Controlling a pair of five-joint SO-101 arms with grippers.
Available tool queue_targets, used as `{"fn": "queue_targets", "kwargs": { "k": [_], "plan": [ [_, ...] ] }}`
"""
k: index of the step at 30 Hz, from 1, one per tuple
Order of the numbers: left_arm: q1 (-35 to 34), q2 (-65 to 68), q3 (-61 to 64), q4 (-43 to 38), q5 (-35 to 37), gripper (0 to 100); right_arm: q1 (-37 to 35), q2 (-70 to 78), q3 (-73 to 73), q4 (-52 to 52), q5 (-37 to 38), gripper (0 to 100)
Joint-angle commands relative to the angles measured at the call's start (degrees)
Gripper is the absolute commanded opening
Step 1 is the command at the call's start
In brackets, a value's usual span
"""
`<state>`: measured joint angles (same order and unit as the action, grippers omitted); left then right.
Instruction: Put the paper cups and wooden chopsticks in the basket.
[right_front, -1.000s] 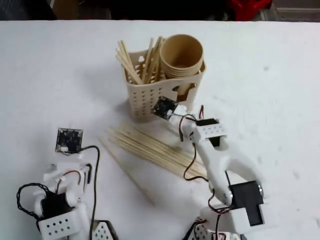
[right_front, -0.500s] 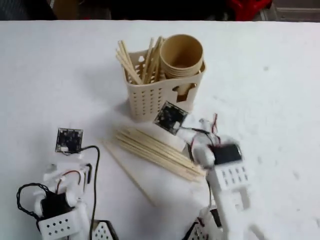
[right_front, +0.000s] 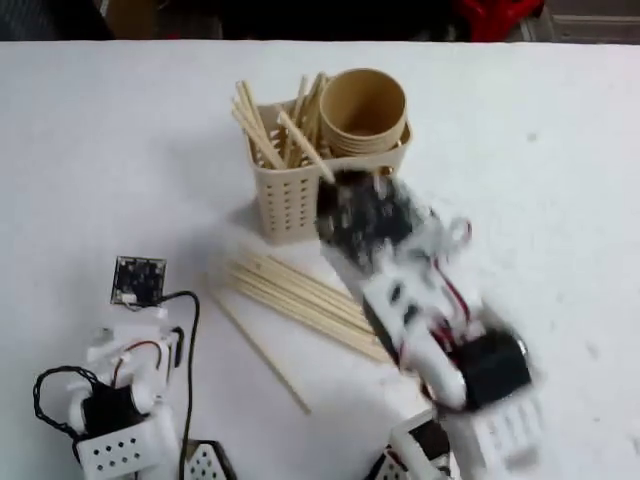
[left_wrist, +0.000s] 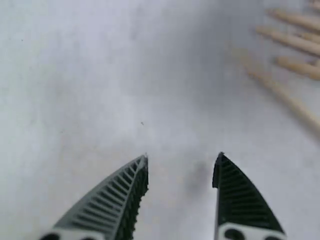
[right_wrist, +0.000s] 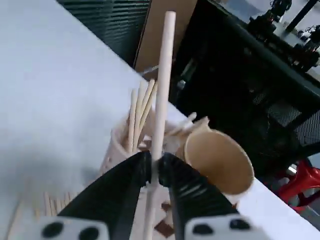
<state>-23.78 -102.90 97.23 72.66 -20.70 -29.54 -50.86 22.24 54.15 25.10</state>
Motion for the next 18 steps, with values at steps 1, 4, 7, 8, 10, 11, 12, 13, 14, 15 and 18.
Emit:
{"fn": "queue_targets", "kwargs": {
  "k": [1, 4, 7, 8, 10, 11, 12, 13, 14, 15, 18],
  "plan": [
    [-0.3, -0.2, -0.2, 0.1, -0.2, 22, -0.5, 14.7, -13.2, -7.3, -5.6, 1.7],
    [-0.3, -0.2, -0.2, 0.1, -0.2, 22, -0.8, 25.5, -21.6, -12.1, -8.0, 1.8],
    [-0.3, -0.2, -0.2, 0.1, -0.2, 22, -2.6, 33.0, -28.0, -13.8, -7.6, 1.8],
    [-0.3, -0.2, -0.2, 0.1, -0.2, 22, -2.9, 34.9, -29.5, -13.9, -7.7, 1.8],
    [-0.3, -0.2, -0.2, 0.1, -0.2, 22, -3.7, 37.1, -31.1, -16.0, -8.1, 1.8],
    [-0.3, -0.2, -0.2, 0.1, -0.2, 22, -3.8, 37.5, -31.1, -18.1, -8.1, 1.8],
    [-0.3, -0.2, -0.2, 0.1, -0.2, 22, -3.8, 37.8, -31.1, -20.4, -8.1, 1.8],
    [-0.3, -0.2, -0.2, 0.1, -0.2, 22, -3.7, 37.9, -31.1, -23.0, -8.1, 1.8],
    [-0.3, -0.2, -0.2, 0.1, -0.2, 22, -3.6, 37.9, -31.1, -25.0, -7.8, 1.8],
    [-0.3, -0.2, -0.2, 0.1, -0.2, 22, -3.6, 37.8, -31.1, -26.4, -7.8, 1.8],
    [-0.3, -0.2, -0.2, 0.1, -0.2, 22, -3.6, 37.7, -31.2, -28.2, -7.8, 1.8]
  ]
}}
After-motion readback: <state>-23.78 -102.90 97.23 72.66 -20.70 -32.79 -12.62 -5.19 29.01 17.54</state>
